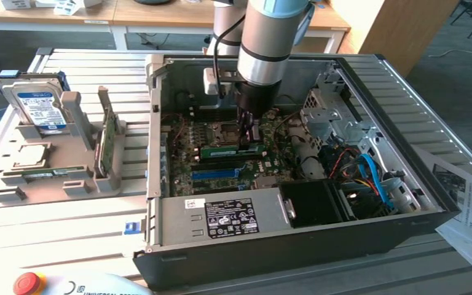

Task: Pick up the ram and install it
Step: 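Insert the ram into the slot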

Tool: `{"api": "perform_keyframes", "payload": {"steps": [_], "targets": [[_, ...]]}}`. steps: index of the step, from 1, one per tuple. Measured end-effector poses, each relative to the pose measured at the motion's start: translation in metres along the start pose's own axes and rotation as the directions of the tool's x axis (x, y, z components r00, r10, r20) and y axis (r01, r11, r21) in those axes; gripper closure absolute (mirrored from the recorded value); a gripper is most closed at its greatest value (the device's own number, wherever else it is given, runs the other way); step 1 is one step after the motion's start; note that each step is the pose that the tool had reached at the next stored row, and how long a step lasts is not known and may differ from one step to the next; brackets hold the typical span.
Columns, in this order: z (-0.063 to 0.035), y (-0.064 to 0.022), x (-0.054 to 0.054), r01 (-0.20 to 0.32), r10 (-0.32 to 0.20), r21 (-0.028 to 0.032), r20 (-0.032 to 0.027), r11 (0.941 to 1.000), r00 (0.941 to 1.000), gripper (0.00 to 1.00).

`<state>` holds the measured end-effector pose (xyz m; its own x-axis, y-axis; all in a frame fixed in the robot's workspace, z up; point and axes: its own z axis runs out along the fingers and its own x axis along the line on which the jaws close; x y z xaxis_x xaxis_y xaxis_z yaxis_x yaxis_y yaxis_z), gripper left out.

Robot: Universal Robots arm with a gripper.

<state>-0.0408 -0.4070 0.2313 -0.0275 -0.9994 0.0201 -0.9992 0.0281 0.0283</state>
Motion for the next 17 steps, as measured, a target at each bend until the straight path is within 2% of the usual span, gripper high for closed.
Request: {"api": "perform_keyframes", "payload": {"steps": [2,6,17], "targets": [[0.0001,-0.0002,0.0002,0.000,0.000,-0.0034,0.0000,1.0000,1.0000,0.88],[-0.0001,-0.0016,0.0008,0.001,-0.001,-0.0171,-0.0006,0.9999,1.0000,0.88],[0.0000,-0.0015,0.0009,0.000,0.000,-0.0175,-0.0004,0.9998,1.0000,0.88]]}}
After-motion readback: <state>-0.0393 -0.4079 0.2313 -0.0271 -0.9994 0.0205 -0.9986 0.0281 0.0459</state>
